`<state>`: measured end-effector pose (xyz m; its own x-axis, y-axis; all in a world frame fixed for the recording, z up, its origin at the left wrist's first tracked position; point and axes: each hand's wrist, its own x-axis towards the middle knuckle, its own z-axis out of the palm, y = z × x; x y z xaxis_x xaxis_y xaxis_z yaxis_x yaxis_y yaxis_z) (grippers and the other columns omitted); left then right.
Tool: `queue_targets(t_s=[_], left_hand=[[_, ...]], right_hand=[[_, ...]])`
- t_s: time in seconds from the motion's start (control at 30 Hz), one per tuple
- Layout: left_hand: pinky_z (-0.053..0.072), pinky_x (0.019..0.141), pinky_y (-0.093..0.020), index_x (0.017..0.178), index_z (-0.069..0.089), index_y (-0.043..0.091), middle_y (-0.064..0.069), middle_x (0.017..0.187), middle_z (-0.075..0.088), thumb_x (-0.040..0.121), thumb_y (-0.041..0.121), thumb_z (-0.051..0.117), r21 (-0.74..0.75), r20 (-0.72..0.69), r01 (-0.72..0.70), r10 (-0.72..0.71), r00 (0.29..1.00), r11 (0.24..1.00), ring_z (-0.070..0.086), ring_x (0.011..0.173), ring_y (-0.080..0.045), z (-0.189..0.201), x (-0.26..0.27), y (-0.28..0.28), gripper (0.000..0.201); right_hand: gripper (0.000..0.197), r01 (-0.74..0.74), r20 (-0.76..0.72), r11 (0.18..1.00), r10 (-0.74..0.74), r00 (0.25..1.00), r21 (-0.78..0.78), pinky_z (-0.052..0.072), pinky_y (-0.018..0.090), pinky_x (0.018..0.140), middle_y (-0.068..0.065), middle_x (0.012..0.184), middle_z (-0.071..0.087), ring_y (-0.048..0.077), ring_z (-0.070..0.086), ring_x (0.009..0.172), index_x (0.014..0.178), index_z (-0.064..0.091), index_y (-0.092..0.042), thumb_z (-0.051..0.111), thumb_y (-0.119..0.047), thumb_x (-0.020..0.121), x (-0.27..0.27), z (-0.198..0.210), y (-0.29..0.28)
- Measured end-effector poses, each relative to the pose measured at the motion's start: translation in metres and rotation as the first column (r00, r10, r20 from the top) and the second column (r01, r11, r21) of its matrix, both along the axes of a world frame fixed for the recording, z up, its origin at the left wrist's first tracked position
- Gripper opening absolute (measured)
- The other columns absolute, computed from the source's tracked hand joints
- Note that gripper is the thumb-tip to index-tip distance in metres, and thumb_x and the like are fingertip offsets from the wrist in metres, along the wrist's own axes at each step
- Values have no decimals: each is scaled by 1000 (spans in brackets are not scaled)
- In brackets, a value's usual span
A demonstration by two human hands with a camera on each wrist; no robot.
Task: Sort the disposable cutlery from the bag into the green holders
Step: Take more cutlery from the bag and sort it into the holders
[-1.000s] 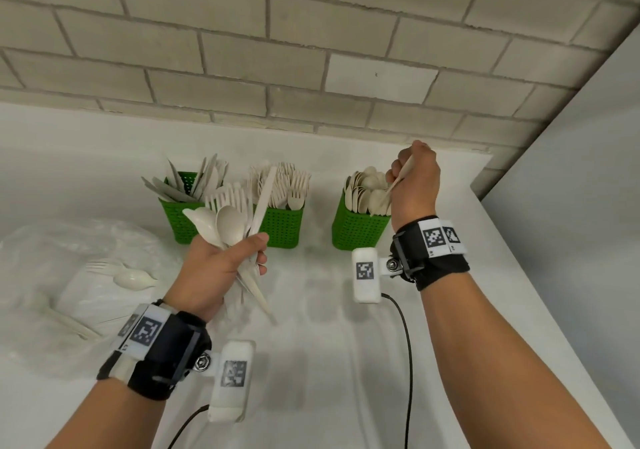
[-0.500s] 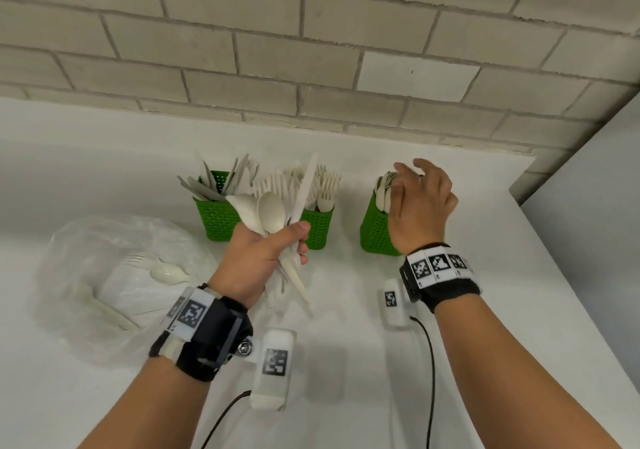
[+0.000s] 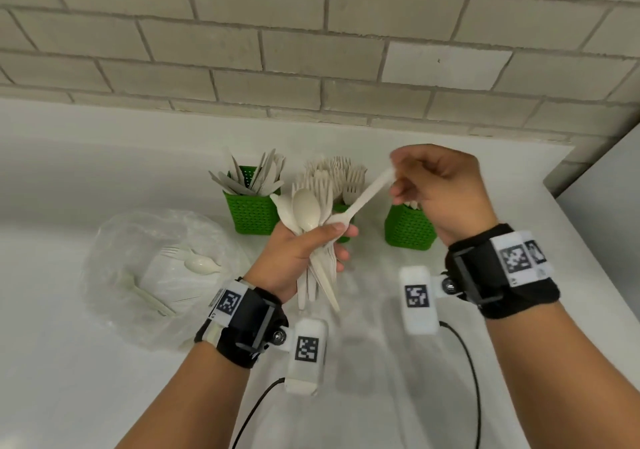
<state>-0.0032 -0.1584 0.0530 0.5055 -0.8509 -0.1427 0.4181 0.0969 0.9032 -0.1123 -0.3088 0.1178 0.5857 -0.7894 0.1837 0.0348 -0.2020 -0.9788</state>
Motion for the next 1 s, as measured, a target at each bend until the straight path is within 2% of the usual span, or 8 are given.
queue_targets(t_s=[0.13, 0.27, 0.4, 0.53, 0.63, 0.73, 0.87, 1.0], left_hand=[[54, 54, -32, 99, 66, -2, -21, 95, 73, 91, -2, 60, 54, 50, -73, 70, 996, 996, 60, 55, -20, -2, 8, 7, 10], [55, 55, -32, 95, 67, -1, -15, 78, 73, 89, -2, 63, 135, 157, -16, -5, 988, 991, 61, 53, -19, -2, 6, 8, 7], [55, 56, -33, 89, 66, 2, -23, 86, 69, 85, -1, 68, 128, 138, -86, 68, 988, 988, 62, 57, -22, -6, 5, 9, 5], [54, 63, -37, 87, 66, 3, -20, 84, 67, 82, -1, 71, 127, 192, -64, 39, 981, 990, 62, 61, -24, -11, 10, 13, 8], [55, 65, -36, 93, 65, -1, -14, 83, 69, 85, -3, 67, 125, 272, 43, -76, 959, 991, 64, 66, -23, -10, 4, 11, 9], [55, 66, -35, 101, 63, -5, -19, 90, 67, 89, -7, 61, 58, 261, 88, -100, 960, 994, 67, 72, -21, -9, 0, 11, 12], [56, 70, -41, 112, 65, 14, -13, 100, 74, 89, 17, 65, 32, 205, 24, -31, 978, 999, 69, 77, -21, -9, 2, 18, 23], [55, 66, -40, 112, 64, 13, -11, 95, 73, 90, 23, 63, 26, 194, -16, 11, 981, 1000, 67, 72, -21, -12, -1, 15, 25]], right_hand=[[12, -44, -224, 949, -29, 974, -314, 46, 22, 80, -1, 89, 69, 11, 64, 84, 86, 71, -20, 65, -10, 89, -18, -12, -12], [20, -541, -694, 501, -184, 696, -676, 31, 40, 102, -10, 95, 68, 14, 59, 95, 98, 70, -29, 64, -43, 86, -17, -24, 21], [27, -554, -780, 691, -22, 625, -463, 38, 35, 57, -2, 62, 51, 21, 50, 59, 75, 52, -22, 48, -34, 99, -14, -33, 20], [36, -175, -402, 967, 87, 912, -188, 30, 28, 51, -1, 56, 42, 12, 38, 50, 68, 46, -9, 58, -30, 95, -10, -32, 17], [27, -197, -204, 979, 182, 962, -55, 37, 14, 46, -9, 48, 53, 0, 45, 44, 74, 60, -3, 65, -23, 91, 7, -32, 45], [33, -185, -163, 978, 167, 972, -102, 44, 22, 51, 14, 60, 60, 9, 52, 51, 79, 60, 9, 67, -21, 90, 15, -39, 49], [36, -35, -67, 998, 32, 997, -42, 32, 27, 52, -4, 52, 41, 10, 35, 49, 64, 48, -6, 64, -21, 93, 17, -50, 42], [18, -18, -15, 999, 18, 1000, 33, 43, 26, 51, -4, 59, 60, 9, 54, 52, 75, 62, -11, 66, -19, 92, 22, -51, 55]])
